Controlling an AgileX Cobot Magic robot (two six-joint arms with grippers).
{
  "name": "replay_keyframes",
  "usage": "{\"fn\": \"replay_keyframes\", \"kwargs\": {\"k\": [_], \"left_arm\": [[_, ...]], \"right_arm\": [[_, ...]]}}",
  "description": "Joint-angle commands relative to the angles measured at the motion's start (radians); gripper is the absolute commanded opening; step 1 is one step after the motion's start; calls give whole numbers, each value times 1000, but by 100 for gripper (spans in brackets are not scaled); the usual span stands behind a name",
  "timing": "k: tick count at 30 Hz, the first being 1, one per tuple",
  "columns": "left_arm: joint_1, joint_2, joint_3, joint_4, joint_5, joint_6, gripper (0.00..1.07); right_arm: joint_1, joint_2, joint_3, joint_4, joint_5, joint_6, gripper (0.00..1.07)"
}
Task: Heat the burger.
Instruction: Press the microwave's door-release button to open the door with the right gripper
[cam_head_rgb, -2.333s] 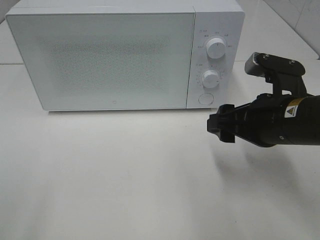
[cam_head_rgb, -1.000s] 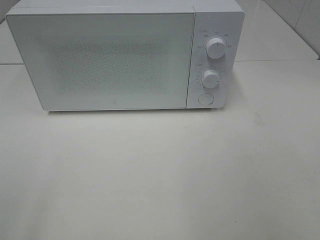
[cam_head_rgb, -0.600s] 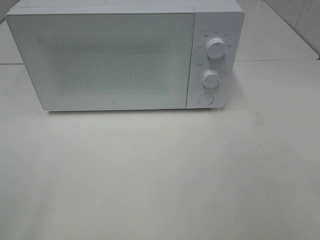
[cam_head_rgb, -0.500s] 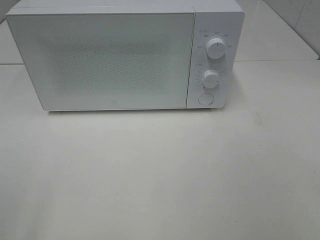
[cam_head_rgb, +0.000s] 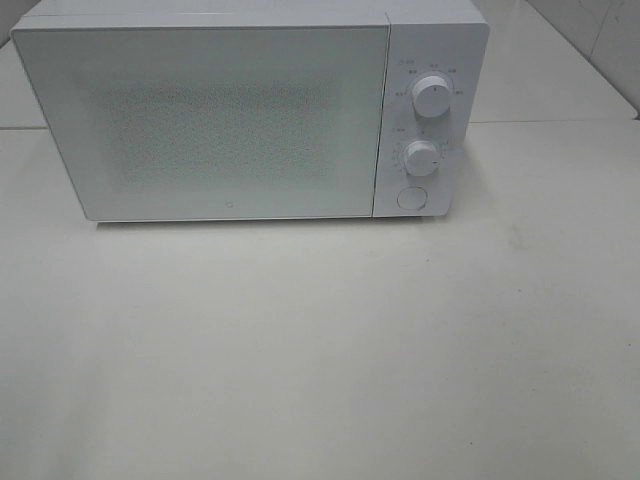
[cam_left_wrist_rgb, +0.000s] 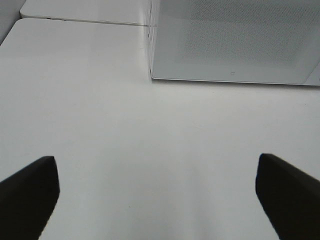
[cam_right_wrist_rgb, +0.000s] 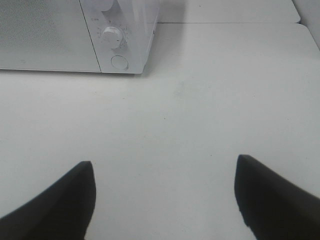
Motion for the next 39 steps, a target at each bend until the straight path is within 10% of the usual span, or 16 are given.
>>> {"fn": "replay_keyframes", "kwargs": {"k": [1, 39], "left_arm": [[2, -18, -1, -6, -1, -3, 100], [2, -18, -1, -6, -1, -3, 100]], "right_arm": [[-6, -21, -3, 4, -21, 11, 76], [-6, 755, 90, -30, -1048, 13, 76]]}}
